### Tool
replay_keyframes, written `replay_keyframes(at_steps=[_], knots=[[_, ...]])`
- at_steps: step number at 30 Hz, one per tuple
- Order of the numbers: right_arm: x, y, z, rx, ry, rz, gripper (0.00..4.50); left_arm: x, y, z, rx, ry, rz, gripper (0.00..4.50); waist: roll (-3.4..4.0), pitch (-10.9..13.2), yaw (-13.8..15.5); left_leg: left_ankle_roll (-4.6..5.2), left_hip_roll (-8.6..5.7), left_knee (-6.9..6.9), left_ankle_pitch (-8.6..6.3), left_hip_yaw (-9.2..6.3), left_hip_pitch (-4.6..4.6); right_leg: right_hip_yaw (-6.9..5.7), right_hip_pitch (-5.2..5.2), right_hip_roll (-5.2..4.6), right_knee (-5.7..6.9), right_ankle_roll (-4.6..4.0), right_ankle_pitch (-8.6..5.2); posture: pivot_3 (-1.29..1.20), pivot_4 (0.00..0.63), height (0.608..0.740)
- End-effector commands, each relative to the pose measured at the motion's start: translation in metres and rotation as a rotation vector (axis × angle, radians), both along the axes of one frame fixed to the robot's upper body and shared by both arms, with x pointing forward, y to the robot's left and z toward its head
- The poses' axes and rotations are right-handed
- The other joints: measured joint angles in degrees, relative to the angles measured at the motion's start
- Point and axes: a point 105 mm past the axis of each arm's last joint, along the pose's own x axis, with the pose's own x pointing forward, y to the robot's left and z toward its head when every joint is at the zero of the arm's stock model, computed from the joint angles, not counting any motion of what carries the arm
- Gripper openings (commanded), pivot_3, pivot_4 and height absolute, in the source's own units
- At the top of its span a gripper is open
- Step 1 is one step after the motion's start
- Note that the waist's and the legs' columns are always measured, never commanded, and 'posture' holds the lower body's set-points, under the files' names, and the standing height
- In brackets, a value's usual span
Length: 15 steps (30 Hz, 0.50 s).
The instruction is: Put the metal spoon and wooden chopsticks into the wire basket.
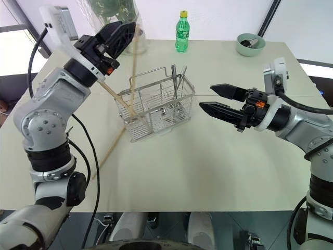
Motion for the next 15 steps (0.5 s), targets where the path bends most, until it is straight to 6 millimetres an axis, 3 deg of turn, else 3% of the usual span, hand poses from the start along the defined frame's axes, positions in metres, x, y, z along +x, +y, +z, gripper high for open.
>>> replay_keyframes(at_steps=[1,6,10,15], knots=[[-0.002,-0.001,0.016,0.019,-0.062,0.006,4.5,-0.012,0.005,0.021,-0.053,-0.067,0.007,4.45,0.0,0.0,0.0,0.01,0.0,0.0,0.01,0.0,0.0,0.0,0.0,0.0,0.01,0.0,0.0,0.0,0.15,0.684],[0.002,0.0,0.015,0.025,-0.058,0.008,4.5,-0.018,0.026,0.051,-0.064,-0.121,0.076,4.45,-0.02,0.0,0.0,0.02,0.0,0.02,0.01,0.0,-0.01,0.0,-0.02,0.02,0.02,0.01,0.0,0.0,0.15,0.684],[0.004,0.0,0.014,0.028,-0.056,0.013,4.5,-0.022,0.054,0.072,-0.011,-0.141,0.174,4.45,0.0,0.0,-0.1,0.03,0.0,0.01,0.01,0.0,0.0,-0.01,-0.01,0.06,0.02,0.02,0.01,0.0,0.15,0.684],[0.009,-0.003,0.014,0.033,-0.058,0.01,4.5,-0.02,0.093,0.061,0.171,0.052,0.33,4.45,0.02,0.0,-0.2,0.02,0.0,0.01,0.02,0.01,0.02,-0.01,-0.04,0.14,0.09,0.05,0.02,0.0,0.15,0.684]])
